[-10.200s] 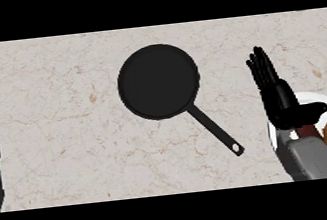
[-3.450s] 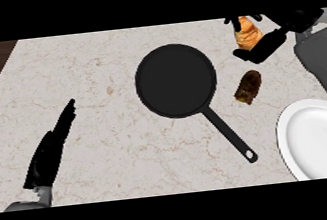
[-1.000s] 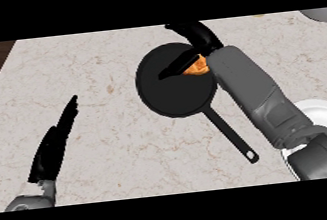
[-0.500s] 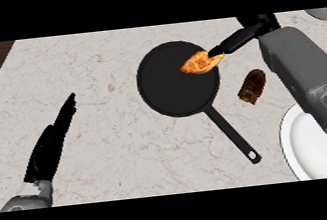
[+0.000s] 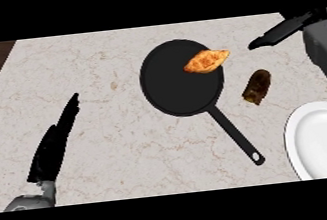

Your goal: Pick the croissant from the plate and place it in the pan

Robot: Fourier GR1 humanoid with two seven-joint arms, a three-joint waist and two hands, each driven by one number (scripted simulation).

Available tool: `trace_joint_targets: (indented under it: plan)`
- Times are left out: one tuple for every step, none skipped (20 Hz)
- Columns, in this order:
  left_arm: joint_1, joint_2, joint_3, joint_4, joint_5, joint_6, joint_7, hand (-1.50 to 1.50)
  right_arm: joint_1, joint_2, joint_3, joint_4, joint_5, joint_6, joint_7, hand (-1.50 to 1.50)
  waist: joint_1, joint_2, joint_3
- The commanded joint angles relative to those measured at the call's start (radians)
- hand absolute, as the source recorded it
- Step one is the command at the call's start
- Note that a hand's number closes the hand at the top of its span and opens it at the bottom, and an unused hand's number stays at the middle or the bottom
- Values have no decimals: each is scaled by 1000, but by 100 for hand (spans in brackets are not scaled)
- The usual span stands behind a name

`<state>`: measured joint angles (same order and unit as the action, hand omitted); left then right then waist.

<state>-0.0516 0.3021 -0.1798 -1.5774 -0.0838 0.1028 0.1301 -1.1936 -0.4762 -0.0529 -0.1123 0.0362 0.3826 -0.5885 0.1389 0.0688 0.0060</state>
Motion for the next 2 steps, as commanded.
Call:
trace_joint_targets:
  plan:
    - [-2,12,7,-9,-1,-7,-5,0,11,-84,5,7,11,76,-33,-150,3,2,1]
    - [18,-7,-25,-4,-18,-1,-16,0,1,-74,3,12,9,81,-24,-150,9,2,1]
